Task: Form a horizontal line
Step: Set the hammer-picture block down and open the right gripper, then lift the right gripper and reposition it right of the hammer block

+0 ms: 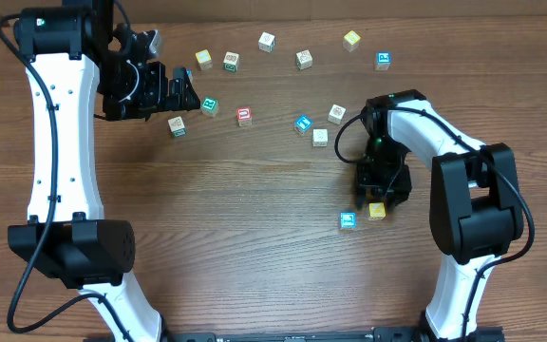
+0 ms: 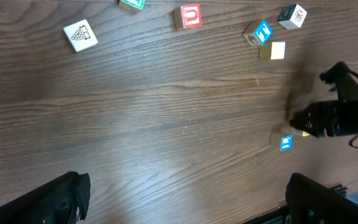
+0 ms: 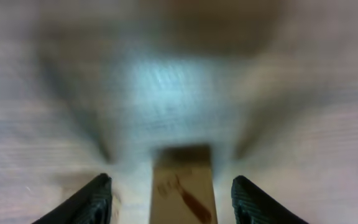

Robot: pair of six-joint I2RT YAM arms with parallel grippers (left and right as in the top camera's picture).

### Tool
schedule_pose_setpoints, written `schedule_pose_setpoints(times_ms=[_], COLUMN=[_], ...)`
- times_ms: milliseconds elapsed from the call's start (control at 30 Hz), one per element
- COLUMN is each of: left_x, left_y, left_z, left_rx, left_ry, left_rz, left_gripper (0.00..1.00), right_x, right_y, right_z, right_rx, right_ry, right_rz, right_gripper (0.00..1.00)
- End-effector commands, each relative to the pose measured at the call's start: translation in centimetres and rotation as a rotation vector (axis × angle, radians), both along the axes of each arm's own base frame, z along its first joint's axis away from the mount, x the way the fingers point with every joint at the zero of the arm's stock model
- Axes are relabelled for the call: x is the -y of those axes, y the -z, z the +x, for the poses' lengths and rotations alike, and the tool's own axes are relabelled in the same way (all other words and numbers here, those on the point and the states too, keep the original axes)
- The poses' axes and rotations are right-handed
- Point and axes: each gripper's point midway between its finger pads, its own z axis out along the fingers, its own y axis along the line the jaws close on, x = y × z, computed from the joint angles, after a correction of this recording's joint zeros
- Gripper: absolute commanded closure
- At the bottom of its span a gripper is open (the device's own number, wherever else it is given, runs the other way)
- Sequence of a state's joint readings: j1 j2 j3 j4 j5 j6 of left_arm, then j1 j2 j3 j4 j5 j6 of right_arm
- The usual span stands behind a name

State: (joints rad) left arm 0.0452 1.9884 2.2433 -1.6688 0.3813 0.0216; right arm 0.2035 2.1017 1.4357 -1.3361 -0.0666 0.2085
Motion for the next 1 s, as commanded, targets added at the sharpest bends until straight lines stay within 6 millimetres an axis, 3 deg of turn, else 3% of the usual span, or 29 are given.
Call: schedule_pose_setpoints(times_ms=[0, 233, 267, 300, 333, 433, 500, 567, 733, 867, 967], left_x=[0.3, 0.3, 0.3, 0.3, 0.3, 0.3, 0.3, 0.3, 0.3, 0.3, 0.3], left_y=[-0.2, -0.2, -0.2, -0.2, -0.2, -0.2, -0.2, -0.2, -0.2, -0.2, -0.2], left_z=[0.3, 0.3, 0.3, 0.3, 0.3, 0.3, 0.3, 0.3, 0.3, 0.3, 0.3], left_rx=[0.012, 0.012, 0.012, 0.012, 0.012, 0.012, 0.012, 0.012, 0.012, 0.012, 0.012], left_ry=[0.006, 0.006, 0.006, 0.006, 0.006, 0.006, 0.006, 0.006, 0.006, 0.006, 0.006], left_rz=[0.0, 0.0, 0.0, 0.0, 0.0, 0.0, 0.0, 0.0, 0.0, 0.0, 0.0], left_gripper=[0.0, 0.0, 0.0, 0.01, 0.0, 0.0, 0.0, 0.01, 0.0, 0.0, 0.0], right_x=[0.6, 1.2, 1.1, 0.9, 0.7, 0.4, 0.4, 0.4, 0.5, 1.0, 1.4], right_y=[0.1, 0.7, 0.8, 0.9, 1.0, 1.2, 0.9, -0.1, -5.8, -10.4, -12.4], right_z=[1.3, 3.6, 4.1, 4.7, 5.2, 6.4, 6.8, 7.6, 9.6, 9.3, 8.2], right_rx=[0.068, 0.167, 0.186, 0.212, 0.234, 0.28, 0.295, 0.334, 0.492, 0.592, 0.608], right_ry=[-0.009, -0.024, -0.024, -0.021, -0.019, -0.015, 0.014, 0.035, 0.042, 0.049, 0.057], right_rz=[-0.031, -0.067, -0.063, -0.057, -0.049, -0.034, -0.042, -0.05, -0.044, -0.034, -0.032], right_gripper=[0.4, 0.36, 0.28, 0.1, 0.0, 0.0, 0.14, 0.19, 0.25, 0.27, 0.41])
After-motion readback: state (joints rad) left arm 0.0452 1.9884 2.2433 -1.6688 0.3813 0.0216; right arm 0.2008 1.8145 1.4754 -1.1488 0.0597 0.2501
